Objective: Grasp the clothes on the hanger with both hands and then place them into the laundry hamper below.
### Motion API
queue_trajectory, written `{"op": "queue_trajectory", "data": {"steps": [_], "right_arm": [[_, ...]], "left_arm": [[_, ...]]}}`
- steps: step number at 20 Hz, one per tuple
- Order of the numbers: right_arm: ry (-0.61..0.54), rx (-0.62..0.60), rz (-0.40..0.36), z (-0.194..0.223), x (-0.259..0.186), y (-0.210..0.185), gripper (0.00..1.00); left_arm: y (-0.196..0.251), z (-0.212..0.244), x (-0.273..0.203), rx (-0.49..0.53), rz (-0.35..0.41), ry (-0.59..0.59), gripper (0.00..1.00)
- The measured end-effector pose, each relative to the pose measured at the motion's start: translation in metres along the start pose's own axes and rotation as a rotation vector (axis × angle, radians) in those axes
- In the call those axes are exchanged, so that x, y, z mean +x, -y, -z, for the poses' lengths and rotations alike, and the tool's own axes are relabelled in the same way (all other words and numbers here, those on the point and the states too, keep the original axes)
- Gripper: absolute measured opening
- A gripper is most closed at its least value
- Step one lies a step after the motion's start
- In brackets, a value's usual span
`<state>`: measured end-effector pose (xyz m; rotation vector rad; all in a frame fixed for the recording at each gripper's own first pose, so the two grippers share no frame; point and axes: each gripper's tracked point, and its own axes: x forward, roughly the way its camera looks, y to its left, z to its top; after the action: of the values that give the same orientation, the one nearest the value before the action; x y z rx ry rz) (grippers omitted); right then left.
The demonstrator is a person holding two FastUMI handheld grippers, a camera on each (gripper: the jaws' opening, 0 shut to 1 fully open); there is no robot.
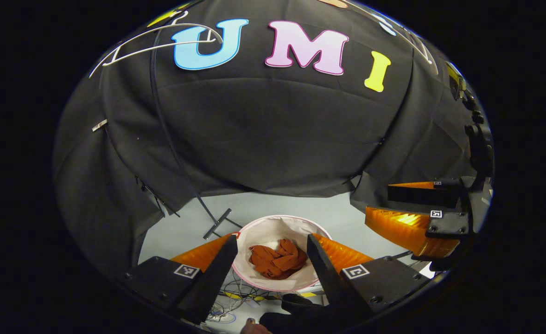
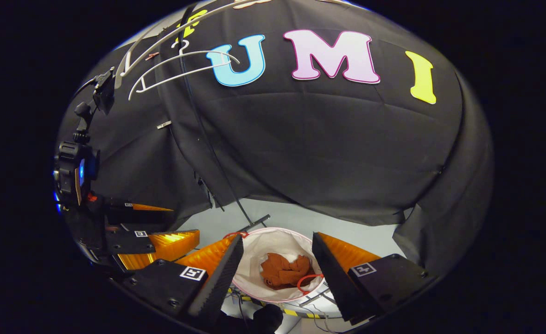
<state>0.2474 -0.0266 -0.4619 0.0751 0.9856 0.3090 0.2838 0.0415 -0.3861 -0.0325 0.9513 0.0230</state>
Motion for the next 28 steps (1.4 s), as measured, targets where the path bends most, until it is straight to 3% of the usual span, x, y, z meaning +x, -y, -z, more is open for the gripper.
{"op": "queue_trajectory", "data": {"steps": [8, 20, 25, 28], "right_arm": [[0.078, -0.042, 0.034, 0.002, -0.059, -0.049, 0.98], [0.333, -0.031, 0.154, -0.005, -0.203, -0.119, 0.99], [0.453, -0.024, 0.198, -0.013, -0.258, -0.139, 0.99], [0.529, -0.025, 0.216, -0.027, -0.289, -0.150, 0.99]], "left_arm": [[-0.010, 0.007, -0.066, -0.008, 0.035, 0.114, 0.96], [-0.022, 0.017, -0.228, -0.004, 0.135, 0.373, 0.95], [-0.014, 0.025, -0.286, 0.046, 0.185, 0.473, 0.95], [-0.017, 0.017, -0.321, 0.069, 0.186, 0.551, 0.89]]}}
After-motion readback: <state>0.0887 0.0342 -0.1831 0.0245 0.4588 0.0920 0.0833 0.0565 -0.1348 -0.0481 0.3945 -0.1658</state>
